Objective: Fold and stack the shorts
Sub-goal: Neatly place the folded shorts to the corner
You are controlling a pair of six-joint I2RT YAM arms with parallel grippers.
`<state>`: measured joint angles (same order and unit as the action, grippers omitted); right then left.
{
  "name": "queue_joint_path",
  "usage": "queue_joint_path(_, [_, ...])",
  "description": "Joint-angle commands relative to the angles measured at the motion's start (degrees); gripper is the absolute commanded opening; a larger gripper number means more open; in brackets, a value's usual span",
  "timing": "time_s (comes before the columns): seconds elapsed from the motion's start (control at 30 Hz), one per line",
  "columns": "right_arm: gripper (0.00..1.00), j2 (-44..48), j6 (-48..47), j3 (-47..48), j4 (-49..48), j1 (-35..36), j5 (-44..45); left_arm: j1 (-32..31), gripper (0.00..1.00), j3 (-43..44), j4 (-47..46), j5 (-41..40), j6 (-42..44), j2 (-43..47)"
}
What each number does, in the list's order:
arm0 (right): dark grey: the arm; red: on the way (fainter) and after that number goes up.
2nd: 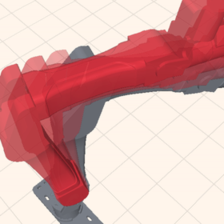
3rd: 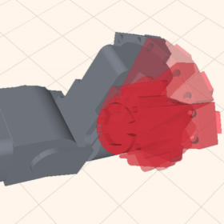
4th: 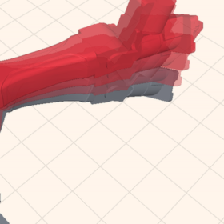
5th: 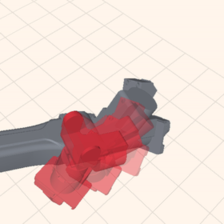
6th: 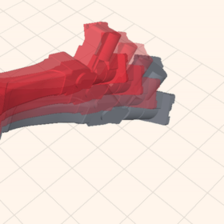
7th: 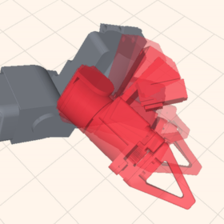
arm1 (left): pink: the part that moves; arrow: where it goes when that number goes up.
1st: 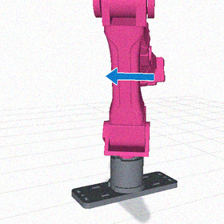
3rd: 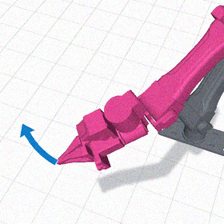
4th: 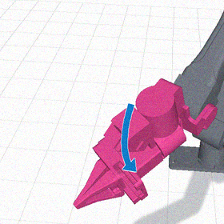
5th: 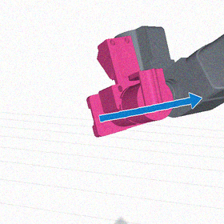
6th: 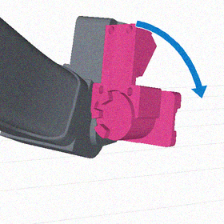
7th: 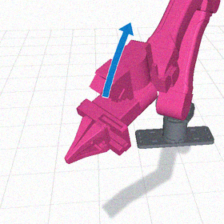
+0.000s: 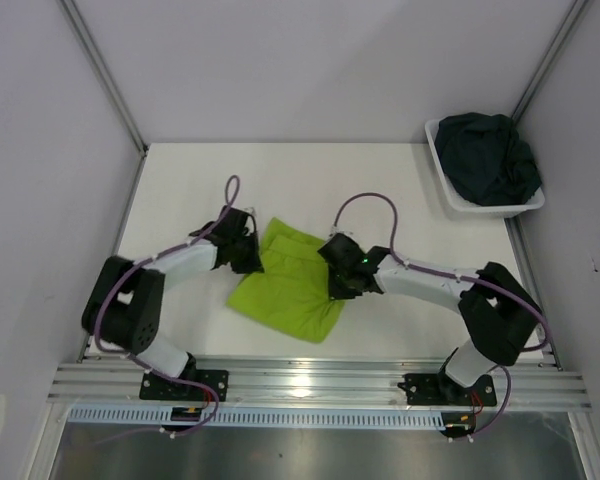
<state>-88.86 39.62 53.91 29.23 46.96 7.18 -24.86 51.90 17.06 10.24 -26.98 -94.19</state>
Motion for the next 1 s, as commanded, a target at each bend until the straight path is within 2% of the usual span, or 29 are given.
queue_joint_path(0.0, [0.0,-5.6,3.8,7.8,-3.0,6.6,0.4,6.3,0.0,-7.9,1.7,-7.9,-1.7,12.2])
queue_joint_path(0.07, [0.0,-10.6,4.6,10.8,-4.4,10.3,-0.1,8.7,0.0,-11.2,3.2,-11.5,-2.7,17.2])
queue_joint_path(0.1, [0.0,-12.5,5.4,14.0,-4.9,11.5,-0.3,10.6,0.0,-12.6,4.1,-17.5,-4.6,21.6])
queue_joint_path(0.17, [0.0,-17.5,5.9,17.3,-6.3,14.6,-1.2,13.6,0.03,-15.0,5.6,-20.4,-6.2,25.0])
queue_joint_path(0.2, [0.0,-19.2,6.0,19.1,-6.4,15.4,-1.6,16.7,0.18,-15.6,5.8,-21.0,-6.5,27.5])
queue_joint_path(0.23, [0.0,-20.9,6.0,22.9,-5.3,16.1,-1.5,17.6,0.73,-16.5,5.5,-21.1,-6.7,28.5])
queue_joint_path(0.27, [0.0,-23.5,5.8,24.4,-4.9,16.4,-1.5,18.3,0.95,-16.8,5.7,-21.4,-6.9,29.5])
queue_joint_path(0.3, [0.0,-24.3,5.6,25.4,-5.3,16.9,-1.7,18.7,0.99,-16.9,6.1,-21.6,-7.2,31.1])
queue_joint_path(0.5, [0.0,-26.0,5.3,27.2,-7.0,17.1,-3.1,18.9,0.99,-14.0,13.1,-29.2,-10.3,40.6])
queue_joint_path(0.57, [0.1,-25.7,4.6,27.2,-6.0,17.0,-2.4,18.9,0.99,-13.2,14.4,-29.5,-9.8,44.5])
queue_joint_path(0.63, [0.33,-24.2,4.5,26.6,-5.2,16.7,-0.4,18.9,0.99,-11.6,15.5,-28.7,-9.8,45.9])
queue_joint_path(0.8, [0.48,-18.8,4.3,20.9,-9.3,13.9,-3.8,18.9,0.99,-10.1,16.4,-23.8,-9.8,49.6])
queue_joint_path(0.83, [0.59,-16.1,4.4,19.7,-10.6,13.6,-4.6,18.9,0.99,-10.2,15.9,-22.8,-9.7,50.3])
queue_joint_path(0.9, [0.7,-14.0,5.7,16.9,-12.9,13.2,-5.5,18.9,0.99,-9.9,16.2,-21.3,-8.8,52.1])
queue_joint_path(0.97, [0.71,-13.3,6.0,16.7,-12.5,12.7,-5.9,18.8,0.99,-9.5,17.1,-20.4,-8.1,52.9])
